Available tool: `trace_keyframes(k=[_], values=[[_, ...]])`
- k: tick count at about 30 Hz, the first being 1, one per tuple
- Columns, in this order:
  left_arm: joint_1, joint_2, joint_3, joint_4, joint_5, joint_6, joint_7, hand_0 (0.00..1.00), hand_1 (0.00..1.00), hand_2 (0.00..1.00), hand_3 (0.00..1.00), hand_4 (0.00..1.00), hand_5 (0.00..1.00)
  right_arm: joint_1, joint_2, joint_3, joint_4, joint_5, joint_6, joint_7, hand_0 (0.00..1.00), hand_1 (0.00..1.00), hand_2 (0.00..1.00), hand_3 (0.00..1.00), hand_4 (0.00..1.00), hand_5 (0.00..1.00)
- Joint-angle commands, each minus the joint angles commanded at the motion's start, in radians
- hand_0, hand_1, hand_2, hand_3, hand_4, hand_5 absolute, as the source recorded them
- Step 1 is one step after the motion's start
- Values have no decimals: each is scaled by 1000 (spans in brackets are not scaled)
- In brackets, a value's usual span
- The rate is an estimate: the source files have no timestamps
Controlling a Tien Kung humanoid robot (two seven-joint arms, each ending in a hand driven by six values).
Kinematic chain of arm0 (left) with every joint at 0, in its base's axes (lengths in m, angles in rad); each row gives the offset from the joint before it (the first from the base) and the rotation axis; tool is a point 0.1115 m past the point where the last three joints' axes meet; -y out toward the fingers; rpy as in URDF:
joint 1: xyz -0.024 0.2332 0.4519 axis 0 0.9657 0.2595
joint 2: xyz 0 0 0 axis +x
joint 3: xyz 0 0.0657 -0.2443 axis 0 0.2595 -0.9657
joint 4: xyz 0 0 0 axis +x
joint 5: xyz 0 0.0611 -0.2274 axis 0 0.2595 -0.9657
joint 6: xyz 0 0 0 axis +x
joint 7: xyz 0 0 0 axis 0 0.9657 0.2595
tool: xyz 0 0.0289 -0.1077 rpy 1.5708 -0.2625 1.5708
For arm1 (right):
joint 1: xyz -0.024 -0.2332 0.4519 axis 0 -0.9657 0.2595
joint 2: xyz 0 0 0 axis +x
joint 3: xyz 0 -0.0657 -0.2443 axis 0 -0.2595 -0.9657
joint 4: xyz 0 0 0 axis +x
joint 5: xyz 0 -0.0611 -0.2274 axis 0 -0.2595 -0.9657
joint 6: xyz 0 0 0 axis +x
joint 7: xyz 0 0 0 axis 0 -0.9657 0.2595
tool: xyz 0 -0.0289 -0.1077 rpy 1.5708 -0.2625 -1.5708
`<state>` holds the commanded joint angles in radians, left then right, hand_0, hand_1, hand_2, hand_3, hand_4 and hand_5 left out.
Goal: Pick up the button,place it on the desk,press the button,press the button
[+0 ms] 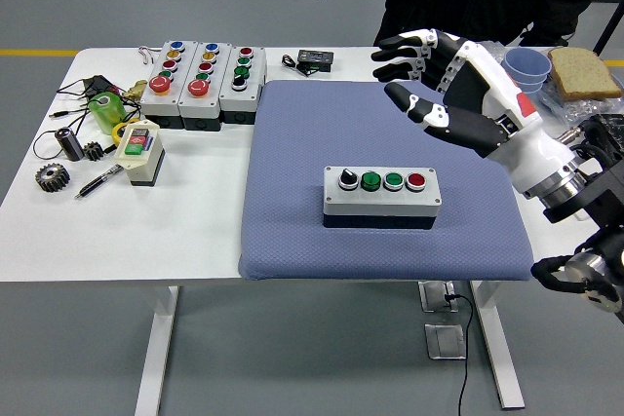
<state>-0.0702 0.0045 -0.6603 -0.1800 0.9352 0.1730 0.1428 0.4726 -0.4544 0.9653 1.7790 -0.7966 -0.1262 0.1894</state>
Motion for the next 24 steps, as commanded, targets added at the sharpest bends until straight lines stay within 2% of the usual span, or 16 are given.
trace_keyframes(k=[7, 10, 14, 19, 20, 24], values=[[-1, -4, 22, 0, -19, 0, -3, 623, 658, 677, 596, 334, 638, 9, 10, 15, 0, 292, 69, 13, 702, 635, 657, 608, 760, 266], [-2, -5, 42, 0, -41, 1, -8, 622, 658, 677, 596, 333, 636, 21, 19, 15, 0, 422, 83, 23, 681, 622, 649, 602, 756, 253], [-6, -5, 67, 0, -65, 0, -11, 623, 658, 677, 596, 334, 638, 40, 40, 23, 0, 579, 77, 39, 668, 615, 645, 597, 745, 237], [-12, -5, 72, 0, -65, 0, -11, 623, 658, 677, 596, 334, 638, 63, 68, 17, 0, 638, 55, 49, 668, 615, 645, 597, 745, 237], [-13, -5, 73, 0, -68, 0, -11, 622, 657, 677, 594, 332, 642, 67, 74, 14, 0, 648, 49, 50, 659, 597, 615, 586, 749, 216], [-14, -5, 77, 0, -73, 0, -13, 622, 657, 677, 594, 332, 642, 67, 80, 10, 0, 664, 39, 62, 659, 597, 615, 586, 749, 216]])
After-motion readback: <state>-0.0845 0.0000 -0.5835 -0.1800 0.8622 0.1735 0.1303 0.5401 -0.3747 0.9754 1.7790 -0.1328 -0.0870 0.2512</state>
